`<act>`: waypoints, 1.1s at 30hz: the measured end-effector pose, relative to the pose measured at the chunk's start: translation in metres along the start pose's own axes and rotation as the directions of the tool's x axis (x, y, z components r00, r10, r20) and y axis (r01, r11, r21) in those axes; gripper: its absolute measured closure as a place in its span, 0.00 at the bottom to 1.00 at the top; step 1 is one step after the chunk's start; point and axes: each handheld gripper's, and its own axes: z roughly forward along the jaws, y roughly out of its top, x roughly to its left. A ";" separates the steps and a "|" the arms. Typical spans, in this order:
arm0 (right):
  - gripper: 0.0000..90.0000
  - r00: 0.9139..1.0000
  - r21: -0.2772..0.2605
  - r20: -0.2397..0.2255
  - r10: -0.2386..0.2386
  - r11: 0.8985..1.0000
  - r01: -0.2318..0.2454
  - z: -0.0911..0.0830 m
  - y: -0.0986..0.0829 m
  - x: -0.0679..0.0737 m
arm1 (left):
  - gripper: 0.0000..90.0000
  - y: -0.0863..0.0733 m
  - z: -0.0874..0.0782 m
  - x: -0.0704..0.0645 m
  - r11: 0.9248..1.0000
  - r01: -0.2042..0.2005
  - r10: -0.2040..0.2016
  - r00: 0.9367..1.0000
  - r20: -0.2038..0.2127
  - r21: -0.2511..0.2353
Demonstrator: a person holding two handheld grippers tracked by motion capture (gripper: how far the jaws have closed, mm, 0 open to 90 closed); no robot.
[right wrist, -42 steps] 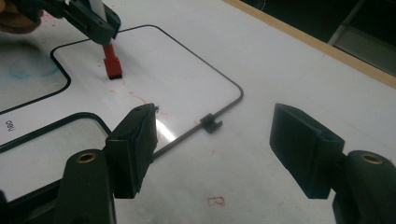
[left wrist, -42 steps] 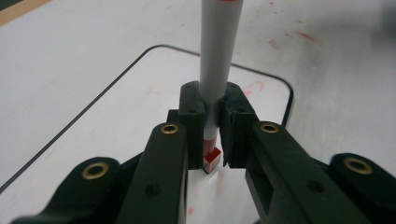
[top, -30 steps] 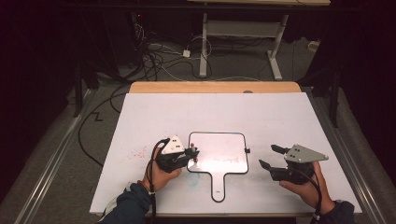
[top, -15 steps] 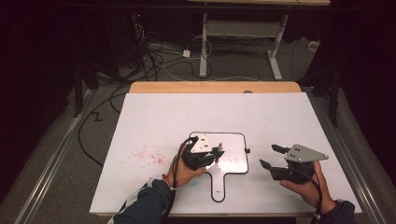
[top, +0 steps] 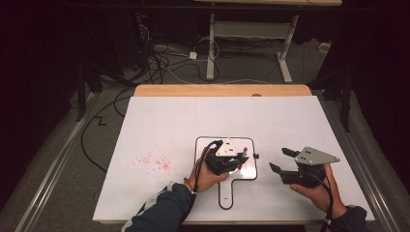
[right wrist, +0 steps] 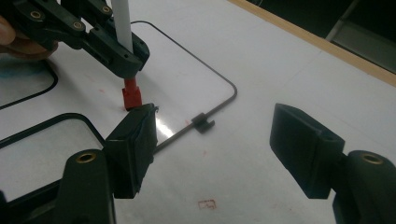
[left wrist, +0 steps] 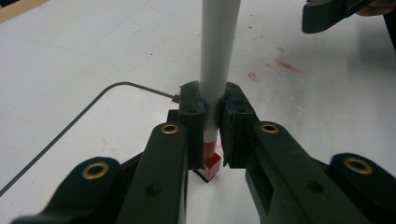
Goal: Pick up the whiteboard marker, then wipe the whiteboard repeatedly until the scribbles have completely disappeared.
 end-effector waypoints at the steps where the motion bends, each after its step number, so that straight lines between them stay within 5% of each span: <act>1: 0.37 1.000 0.000 -0.002 -0.005 1.000 0.005 0.000 0.000 0.000 | 0.87 0.001 0.001 -0.001 1.000 -0.004 0.004 1.000 0.002 0.000; 15: 0.37 1.000 -0.009 0.007 0.001 1.000 -0.001 -0.005 -0.001 0.000 | 0.87 0.008 0.011 -0.002 1.000 0.007 -0.007 1.000 0.000 0.003; 25: 0.37 1.000 -0.004 0.003 0.001 1.000 -0.001 -0.006 -0.003 0.000 | 0.87 0.014 0.024 -0.016 1.000 -0.002 0.002 0.998 0.061 -0.005; 33: 0.37 1.000 -0.017 0.013 0.000 1.000 0.000 -0.011 -0.004 -0.001 | 0.87 0.004 0.003 -0.007 0.999 0.037 -0.037 0.999 0.014 0.015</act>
